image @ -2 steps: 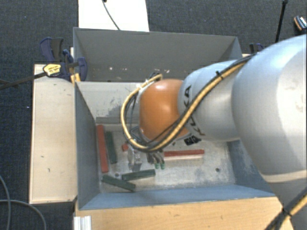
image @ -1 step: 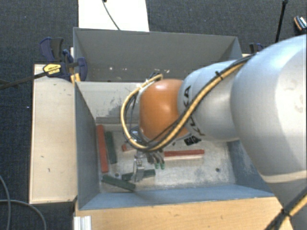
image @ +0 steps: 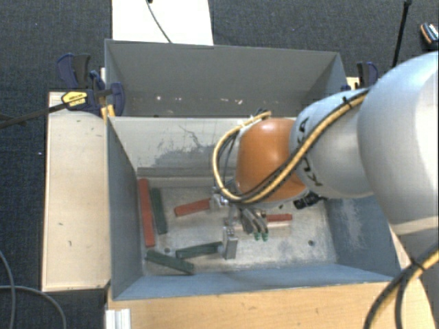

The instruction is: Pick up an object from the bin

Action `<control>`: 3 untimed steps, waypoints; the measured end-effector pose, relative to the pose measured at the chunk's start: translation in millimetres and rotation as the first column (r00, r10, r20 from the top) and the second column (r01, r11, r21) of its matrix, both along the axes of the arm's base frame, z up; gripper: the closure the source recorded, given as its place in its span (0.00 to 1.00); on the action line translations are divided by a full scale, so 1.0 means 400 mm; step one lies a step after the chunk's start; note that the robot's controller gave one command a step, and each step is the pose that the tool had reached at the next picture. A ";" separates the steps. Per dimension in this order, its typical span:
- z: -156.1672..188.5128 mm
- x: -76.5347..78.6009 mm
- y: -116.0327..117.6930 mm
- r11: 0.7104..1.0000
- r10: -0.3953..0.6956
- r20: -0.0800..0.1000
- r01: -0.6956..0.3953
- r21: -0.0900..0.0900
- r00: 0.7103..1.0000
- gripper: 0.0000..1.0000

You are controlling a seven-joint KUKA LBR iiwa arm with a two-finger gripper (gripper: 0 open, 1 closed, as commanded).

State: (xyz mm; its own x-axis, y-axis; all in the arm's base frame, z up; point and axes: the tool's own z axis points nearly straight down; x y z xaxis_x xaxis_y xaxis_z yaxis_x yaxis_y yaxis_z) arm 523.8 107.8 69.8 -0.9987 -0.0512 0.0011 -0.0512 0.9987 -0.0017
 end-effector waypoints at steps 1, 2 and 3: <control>0.002 -0.015 -0.125 0.999 0.035 0.000 -0.035 -0.001 0.999 0.00; 0.003 -0.015 -0.115 0.999 0.033 0.001 -0.033 0.003 0.999 1.00; 0.339 -0.087 -0.115 1.000 0.028 0.010 -0.028 0.003 1.000 1.00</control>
Offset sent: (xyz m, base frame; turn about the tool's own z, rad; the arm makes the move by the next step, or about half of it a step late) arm -0.0064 -0.0461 0.0006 -0.0400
